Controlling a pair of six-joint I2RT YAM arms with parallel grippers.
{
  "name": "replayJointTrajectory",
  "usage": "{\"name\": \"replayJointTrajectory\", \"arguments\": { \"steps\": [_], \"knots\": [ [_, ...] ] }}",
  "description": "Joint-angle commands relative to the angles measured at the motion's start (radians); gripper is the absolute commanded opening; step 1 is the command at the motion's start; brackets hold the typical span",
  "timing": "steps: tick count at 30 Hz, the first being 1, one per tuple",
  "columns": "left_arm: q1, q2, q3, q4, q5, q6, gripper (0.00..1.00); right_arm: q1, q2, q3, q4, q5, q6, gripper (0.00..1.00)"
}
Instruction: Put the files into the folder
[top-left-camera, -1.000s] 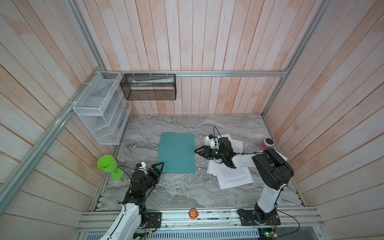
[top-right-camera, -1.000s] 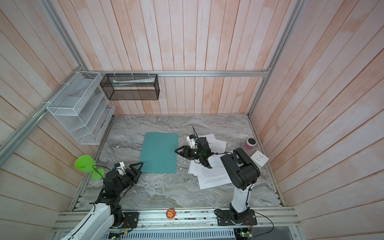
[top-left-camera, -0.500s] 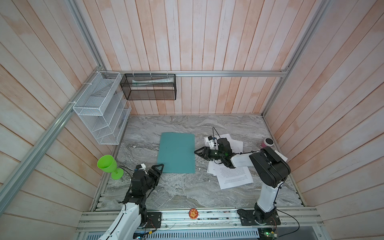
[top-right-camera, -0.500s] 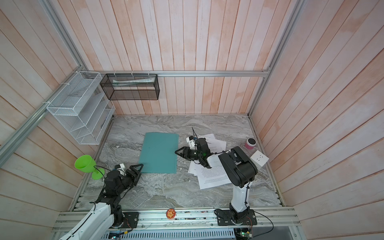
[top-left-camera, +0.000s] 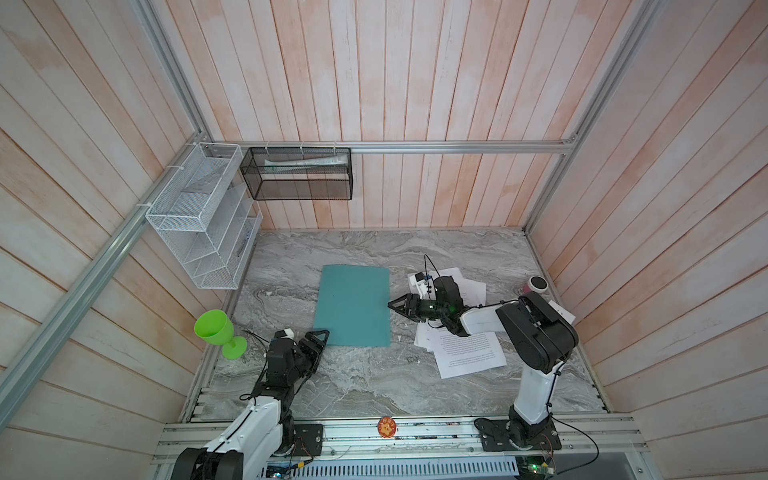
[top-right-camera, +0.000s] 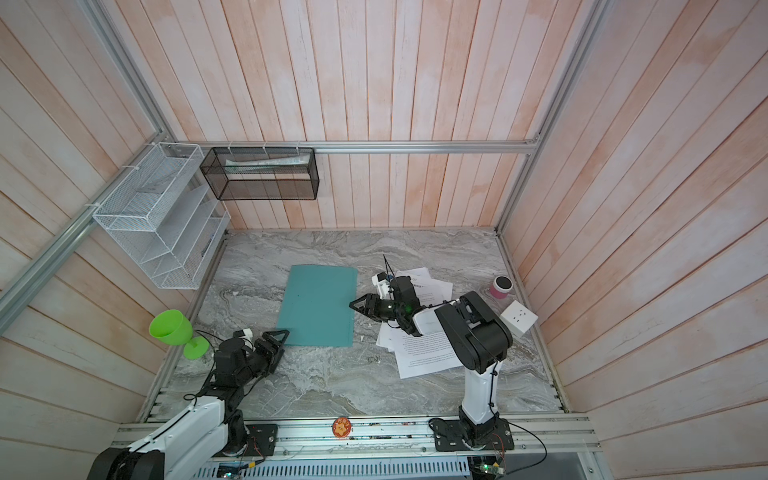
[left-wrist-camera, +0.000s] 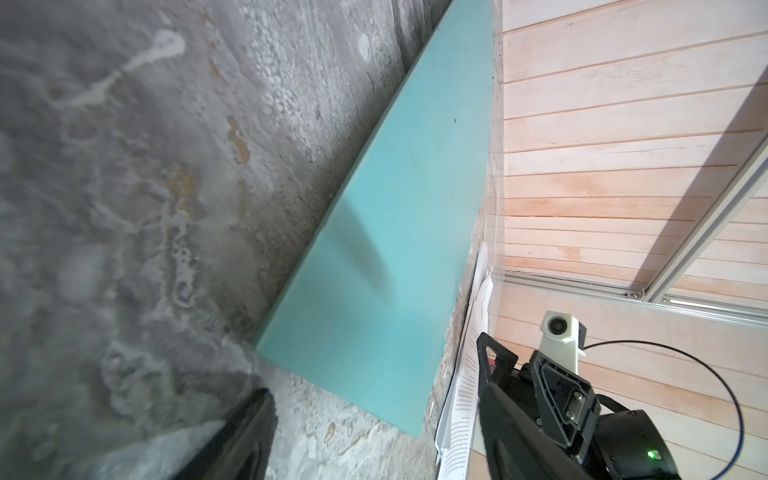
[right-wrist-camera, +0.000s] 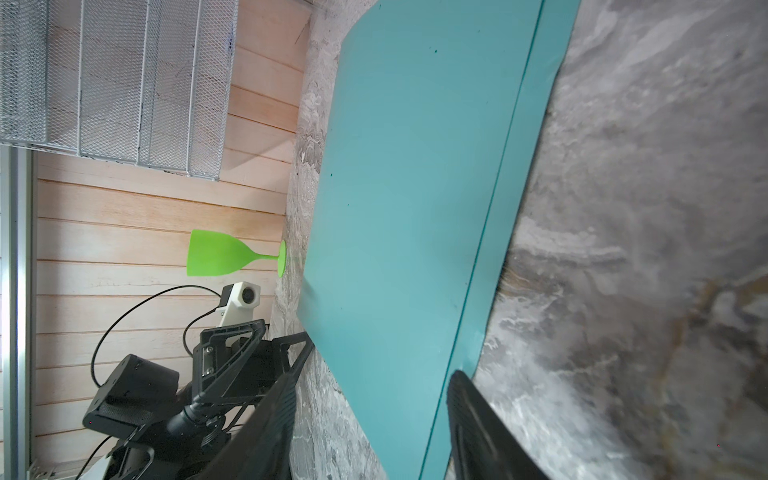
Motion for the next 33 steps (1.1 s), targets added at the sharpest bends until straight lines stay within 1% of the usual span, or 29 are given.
{"name": "replayJointTrajectory", "arguments": {
  "steps": [1, 6, 16, 21, 25, 30, 33],
  "knots": [
    [-0.006, 0.019, -0.077, 0.043, -0.021, 0.01, 0.79, 0.001, 0.024, 0.007, 0.045, -0.023, 0.006, 0.56],
    [-0.008, 0.04, -0.074, 0.068, -0.031, 0.0, 0.79, -0.001, 0.038, 0.003, 0.051, -0.026, 0.005, 0.54],
    [-0.015, 0.16, -0.06, 0.176, -0.02, -0.012, 0.76, -0.007, 0.084, 0.011, 0.093, -0.046, 0.035, 0.54],
    [-0.024, 0.193, -0.05, 0.214, -0.013, -0.024, 0.75, -0.01, 0.091, 0.011, 0.101, -0.051, 0.041, 0.53],
    [-0.037, 0.181, -0.032, 0.183, -0.009, -0.026, 0.75, -0.012, 0.096, 0.014, 0.099, -0.053, 0.041, 0.53],
    [-0.042, 0.127, -0.024, 0.122, -0.036, -0.021, 0.75, -0.013, 0.098, 0.016, 0.1, -0.054, 0.041, 0.53],
    [-0.042, 0.123, -0.024, 0.117, -0.041, -0.016, 0.75, -0.012, 0.097, 0.016, 0.099, -0.055, 0.041, 0.53]
  ]
}}
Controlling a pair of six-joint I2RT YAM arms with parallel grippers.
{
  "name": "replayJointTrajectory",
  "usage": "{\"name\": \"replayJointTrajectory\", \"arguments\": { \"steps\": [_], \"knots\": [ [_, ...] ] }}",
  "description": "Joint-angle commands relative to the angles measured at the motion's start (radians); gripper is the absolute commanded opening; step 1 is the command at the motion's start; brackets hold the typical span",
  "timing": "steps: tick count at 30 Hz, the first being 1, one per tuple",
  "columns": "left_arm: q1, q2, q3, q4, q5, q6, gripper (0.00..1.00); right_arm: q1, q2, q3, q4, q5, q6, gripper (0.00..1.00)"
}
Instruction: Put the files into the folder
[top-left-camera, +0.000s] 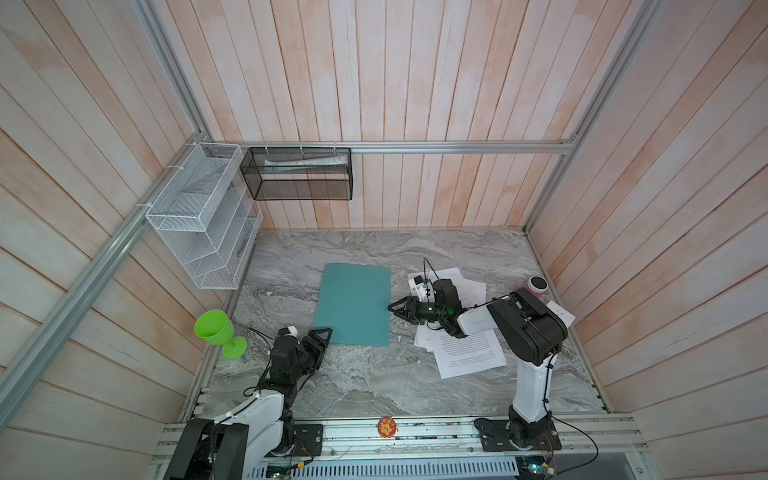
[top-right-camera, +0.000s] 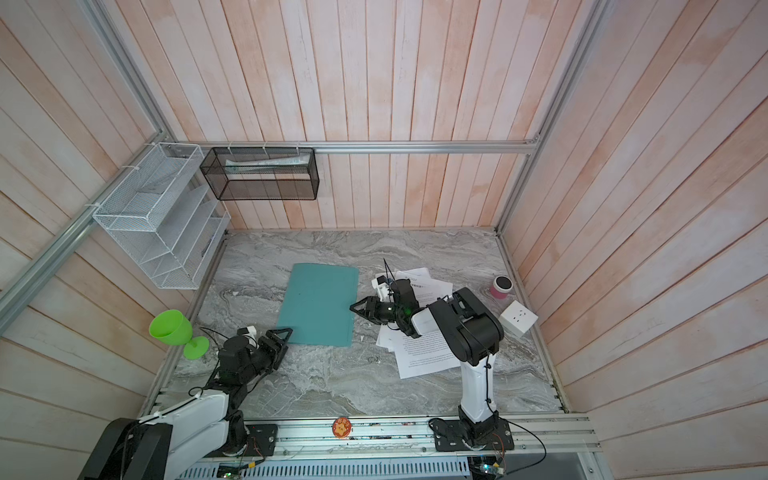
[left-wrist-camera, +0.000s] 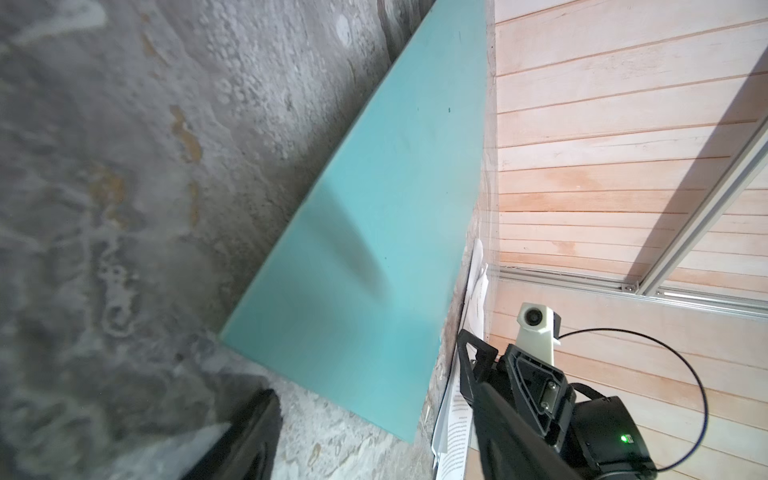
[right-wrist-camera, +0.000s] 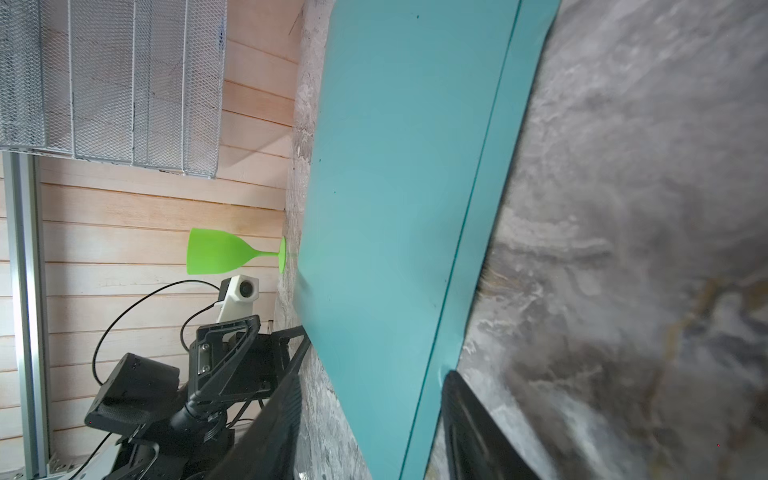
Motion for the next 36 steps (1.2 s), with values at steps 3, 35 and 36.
{"name": "replayJointTrajectory", "arguments": {
  "steps": [3, 35, 36],
  "knots": [
    [-0.004, 0.012, -0.024, -0.011, -0.017, -0.001, 0.75, -0.005, 0.019, 0.017, 0.024, -0.017, 0.005, 0.52],
    [-0.004, 0.058, 0.038, 0.009, 0.01, -0.002, 0.75, -0.006, 0.03, 0.032, 0.007, -0.017, 0.005, 0.52],
    [-0.004, 0.046, 0.05, -0.028, 0.007, 0.005, 0.75, -0.006, 0.03, 0.034, 0.005, -0.019, 0.005, 0.52]
  ]
}}
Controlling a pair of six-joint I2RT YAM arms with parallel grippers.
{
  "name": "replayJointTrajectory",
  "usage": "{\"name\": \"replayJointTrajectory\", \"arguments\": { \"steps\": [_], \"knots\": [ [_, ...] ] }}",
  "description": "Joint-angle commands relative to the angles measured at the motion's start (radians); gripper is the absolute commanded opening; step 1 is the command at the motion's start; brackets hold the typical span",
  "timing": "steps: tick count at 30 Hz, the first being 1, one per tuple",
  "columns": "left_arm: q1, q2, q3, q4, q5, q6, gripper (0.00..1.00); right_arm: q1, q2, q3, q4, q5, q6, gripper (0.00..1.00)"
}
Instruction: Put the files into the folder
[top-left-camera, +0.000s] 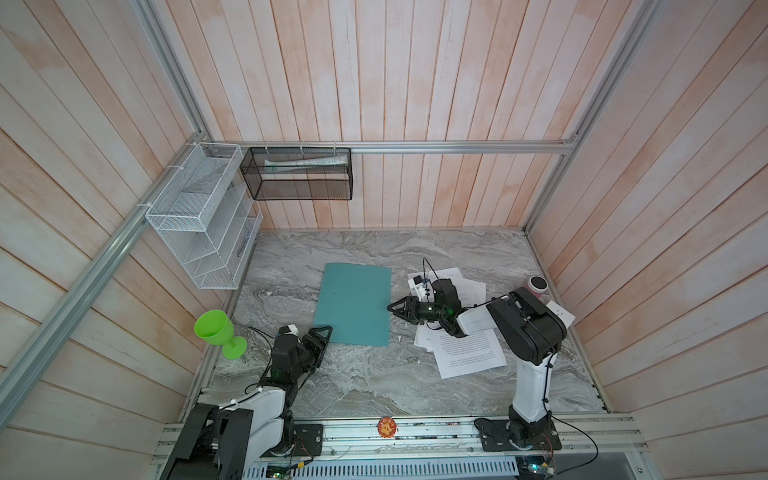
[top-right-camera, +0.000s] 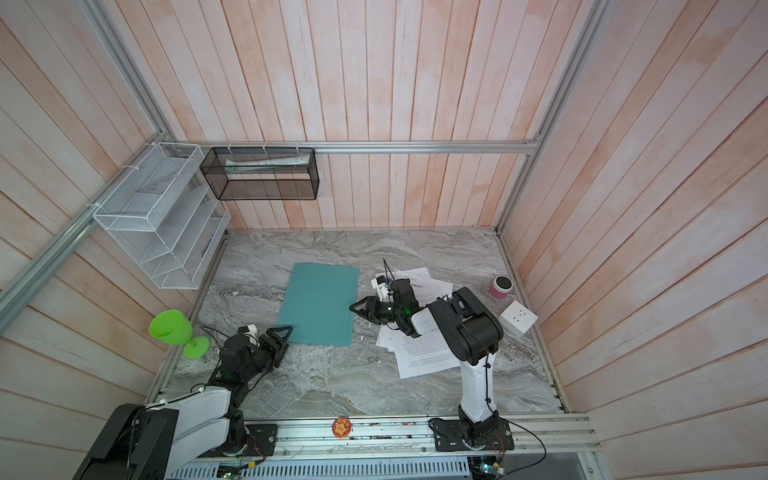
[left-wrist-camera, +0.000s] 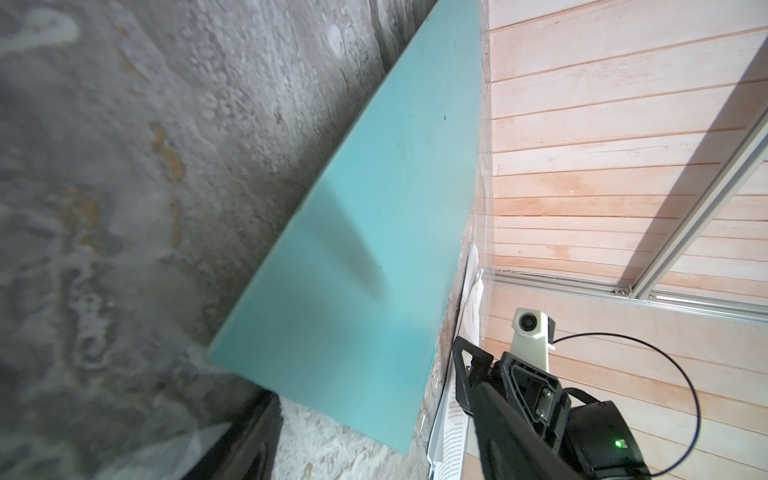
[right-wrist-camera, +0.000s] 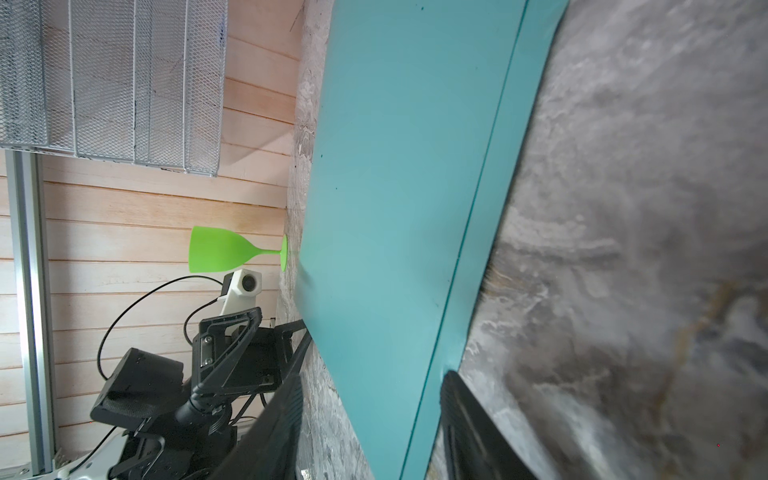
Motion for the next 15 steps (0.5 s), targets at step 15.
{"name": "replayJointTrajectory", "arguments": {
  "steps": [15],
  "knots": [
    [-0.002, 0.001, 0.022, -0.017, -0.037, 0.005, 0.75, -0.007, 0.031, 0.031, 0.003, -0.008, 0.0, 0.52]
  ]
}}
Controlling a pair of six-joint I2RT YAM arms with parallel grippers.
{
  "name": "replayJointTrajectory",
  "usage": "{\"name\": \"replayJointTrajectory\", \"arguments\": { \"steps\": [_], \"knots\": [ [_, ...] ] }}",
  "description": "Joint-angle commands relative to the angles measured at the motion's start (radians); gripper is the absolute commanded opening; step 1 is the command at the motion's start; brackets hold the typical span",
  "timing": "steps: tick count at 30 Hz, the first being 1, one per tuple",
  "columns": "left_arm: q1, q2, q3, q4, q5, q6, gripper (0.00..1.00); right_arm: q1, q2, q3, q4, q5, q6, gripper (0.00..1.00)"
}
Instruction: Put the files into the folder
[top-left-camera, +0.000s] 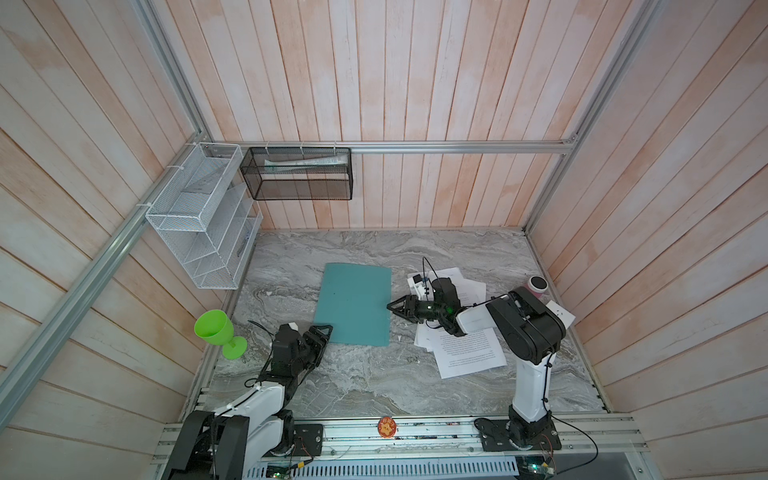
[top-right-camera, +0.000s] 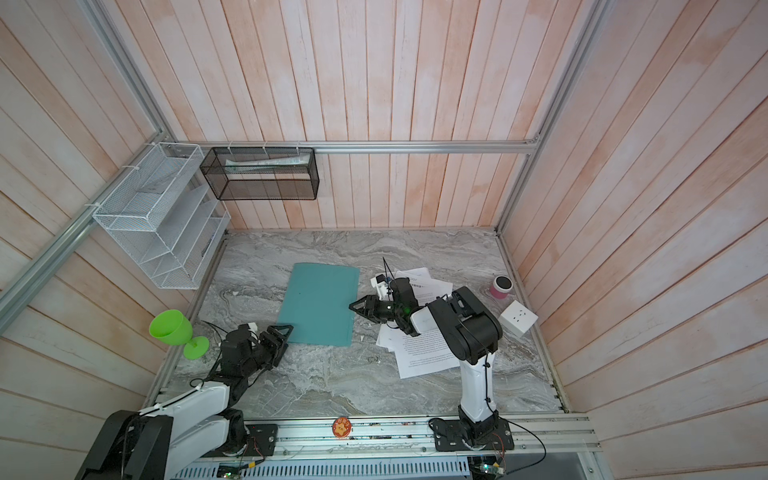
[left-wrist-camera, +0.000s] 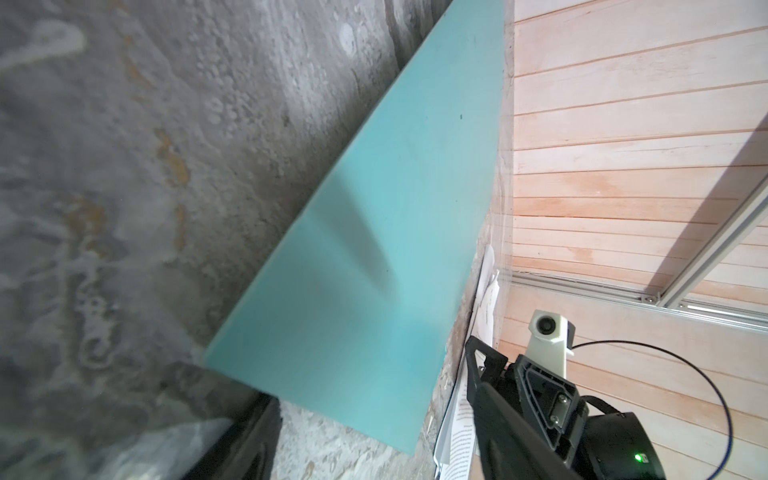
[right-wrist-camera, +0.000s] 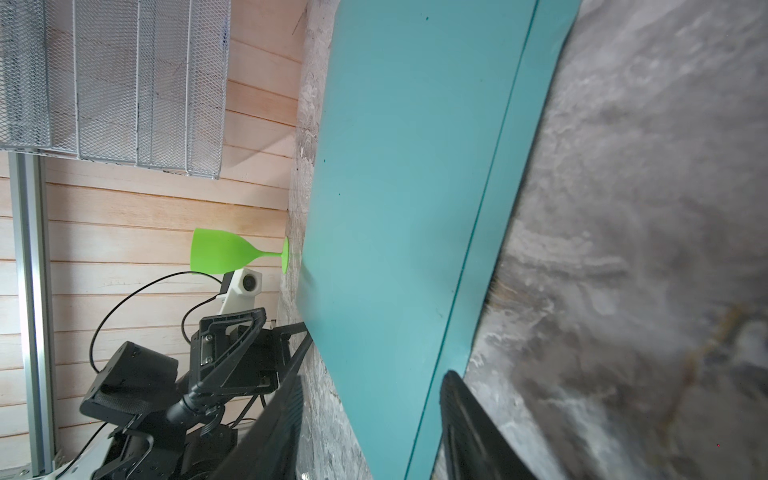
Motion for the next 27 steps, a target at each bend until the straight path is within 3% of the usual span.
{"name": "replayJointTrajectory", "arguments": {
  "steps": [1, 7, 15, 27],
  "knots": [
    [-0.002, 0.012, -0.029, 0.106, -0.033, -0.011, 0.75, -0.007, 0.024, 0.016, 0.006, -0.008, 0.0, 0.52],
    [-0.001, 0.006, 0.003, 0.082, -0.028, 0.006, 0.75, -0.006, 0.025, 0.02, 0.003, -0.008, 0.0, 0.51],
    [-0.001, 0.015, 0.063, -0.088, 0.01, 0.023, 0.74, -0.006, 0.022, 0.023, -0.005, -0.006, 0.0, 0.51],
    [0.001, 0.034, 0.037, 0.021, -0.025, 0.011, 0.74, -0.006, 0.018, 0.021, -0.001, 0.0, 0.002, 0.51]
  ]
}}
